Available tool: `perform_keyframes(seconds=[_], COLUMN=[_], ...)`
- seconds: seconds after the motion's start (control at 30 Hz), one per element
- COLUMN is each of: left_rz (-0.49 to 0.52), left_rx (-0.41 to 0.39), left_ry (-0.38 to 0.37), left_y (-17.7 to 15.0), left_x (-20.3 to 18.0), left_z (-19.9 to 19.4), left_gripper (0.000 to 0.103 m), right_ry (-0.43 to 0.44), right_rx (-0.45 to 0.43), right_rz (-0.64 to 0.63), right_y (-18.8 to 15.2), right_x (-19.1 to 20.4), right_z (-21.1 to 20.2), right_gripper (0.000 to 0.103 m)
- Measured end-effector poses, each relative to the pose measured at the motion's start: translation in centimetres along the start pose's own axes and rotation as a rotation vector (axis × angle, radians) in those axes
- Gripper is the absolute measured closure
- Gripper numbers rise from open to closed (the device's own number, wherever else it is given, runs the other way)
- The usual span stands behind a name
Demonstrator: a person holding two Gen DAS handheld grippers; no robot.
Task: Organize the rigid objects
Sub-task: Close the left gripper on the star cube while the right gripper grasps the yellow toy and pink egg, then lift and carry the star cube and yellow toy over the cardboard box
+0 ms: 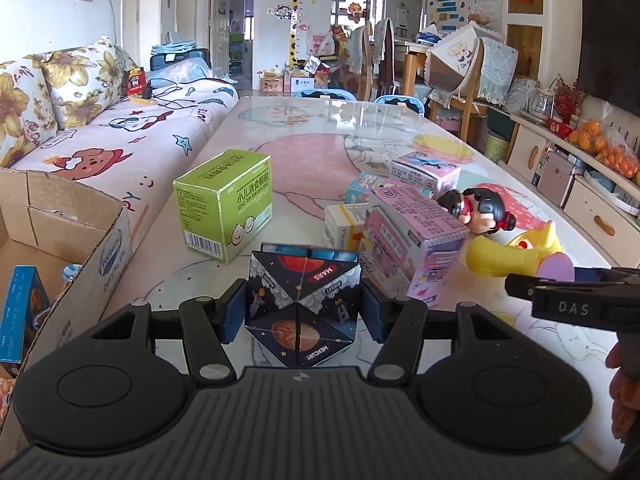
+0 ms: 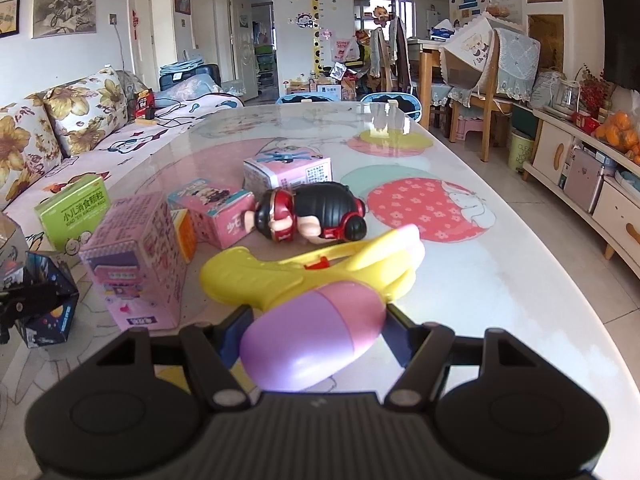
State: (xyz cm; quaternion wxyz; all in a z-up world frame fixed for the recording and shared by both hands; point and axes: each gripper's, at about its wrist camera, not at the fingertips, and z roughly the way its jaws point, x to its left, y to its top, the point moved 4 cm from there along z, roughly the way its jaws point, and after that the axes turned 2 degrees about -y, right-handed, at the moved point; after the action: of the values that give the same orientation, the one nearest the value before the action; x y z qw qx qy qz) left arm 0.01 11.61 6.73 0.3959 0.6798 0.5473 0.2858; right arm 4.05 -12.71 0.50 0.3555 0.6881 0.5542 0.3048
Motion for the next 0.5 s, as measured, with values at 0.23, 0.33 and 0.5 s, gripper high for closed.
perform_keyframes(seconds=[0.23, 0.33, 0.5], left_rz=[0.016, 0.019, 0.012], left_rx=[-0.01, -0.013, -0.021], left_ry=[-0.014, -0.014, -0.015], left_y=[-0.6, -0.8, -0.6], left_x=[-0.6, -0.4, 0.1], left_z=[-1.0, -1.5, -2.1], left_gripper=[0.031, 0.031, 0.031], right_ry=[-0.014, -0.015, -0.011], right_rx=[-0.02, -0.024, -0.032], right_rz=[-0.003, 0.006, 0.007], right_y=[-0.6, -0.8, -1.0], right_x=[0.3, 0.2, 0.5], right_z=[-1.6, -2.1, -3.2], right_gripper=[0.034, 0.034, 0.034])
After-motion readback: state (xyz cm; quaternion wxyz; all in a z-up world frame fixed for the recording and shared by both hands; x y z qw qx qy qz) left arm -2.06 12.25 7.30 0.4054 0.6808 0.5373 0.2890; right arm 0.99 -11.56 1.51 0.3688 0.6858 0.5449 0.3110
